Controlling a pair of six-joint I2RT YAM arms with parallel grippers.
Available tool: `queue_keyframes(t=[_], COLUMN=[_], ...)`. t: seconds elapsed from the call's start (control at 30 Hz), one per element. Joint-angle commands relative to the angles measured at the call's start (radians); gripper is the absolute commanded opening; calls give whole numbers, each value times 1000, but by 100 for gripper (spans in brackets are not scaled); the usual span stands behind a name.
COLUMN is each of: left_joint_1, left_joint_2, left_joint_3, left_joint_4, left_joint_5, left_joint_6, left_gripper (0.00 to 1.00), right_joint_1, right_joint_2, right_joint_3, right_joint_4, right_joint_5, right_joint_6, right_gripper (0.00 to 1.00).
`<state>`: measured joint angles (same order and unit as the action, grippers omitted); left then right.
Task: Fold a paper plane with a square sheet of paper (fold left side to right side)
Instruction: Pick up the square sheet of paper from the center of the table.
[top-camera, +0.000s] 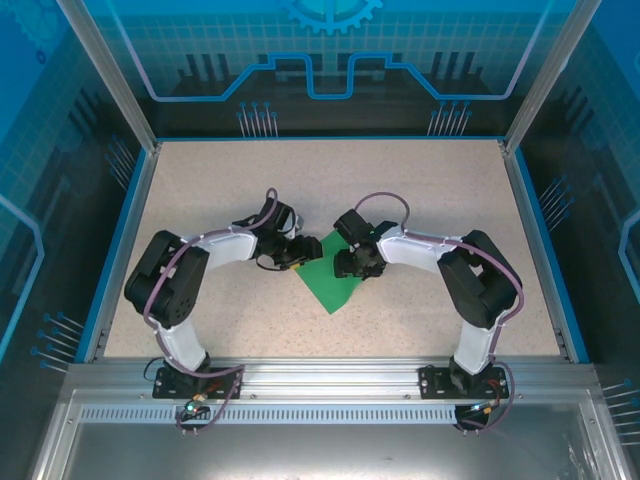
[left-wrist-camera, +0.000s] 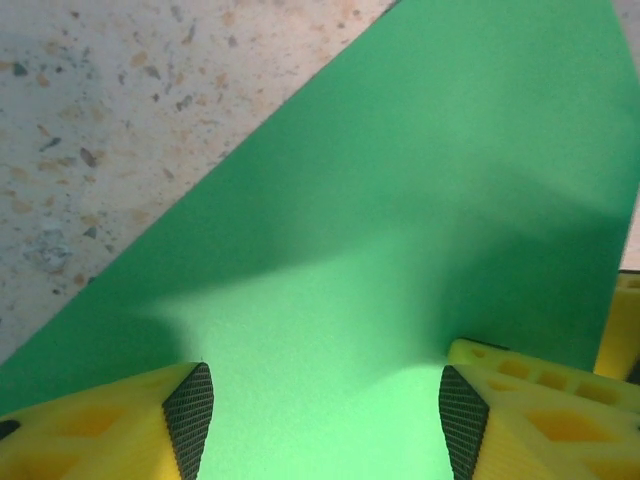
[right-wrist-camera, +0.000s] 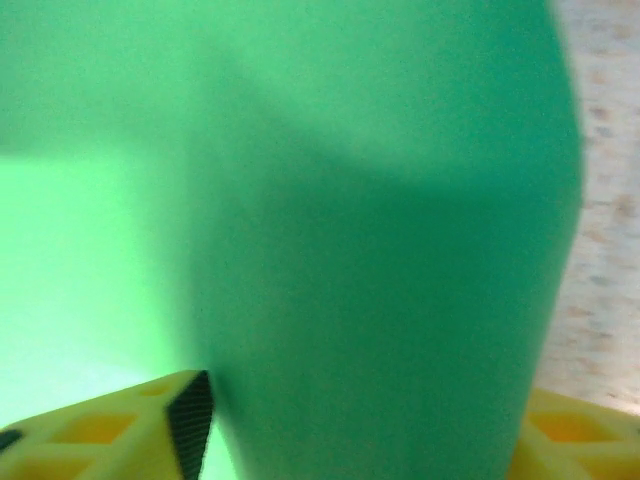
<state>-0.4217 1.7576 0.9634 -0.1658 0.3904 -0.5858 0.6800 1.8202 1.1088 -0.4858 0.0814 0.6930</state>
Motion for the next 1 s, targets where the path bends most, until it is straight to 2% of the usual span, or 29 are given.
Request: queue_keyframes(t=[0.0,0.07,0.2,0.37,0.57,0.73,0.97], left_joint_1=[2,11,39,102,163,172,159], left_joint_2=[-90,-130,-211,-340,-535,-675,-688], left_joint_3=[-15,-25,-59,-145,-255,-304,-317], left_joint_4=[30,32,50,112,207,297,543], left_joint_5=[24,32,55,95,126,135,216], left_joint_6=[2,4,-4,-56,-127,-201,-360], left_gripper=[65,66,69,73,80,91,96], right_joint_1=[9,-2,-28,-79,-175,-278,-358], right_joint_2=[5,-8,-41,-123,-261,-419,-643], right_joint_3=[-19,-35,-80,-191,-342,-405,-381], right_joint_4=[79,110,189,388,636,748,785], right_joint_5=[-139,-178,-263,-399,-554,-655,-714], right_joint_6=[3,3,10,40,101,156,232], right_gripper=[52,44,34,27,24,24,24])
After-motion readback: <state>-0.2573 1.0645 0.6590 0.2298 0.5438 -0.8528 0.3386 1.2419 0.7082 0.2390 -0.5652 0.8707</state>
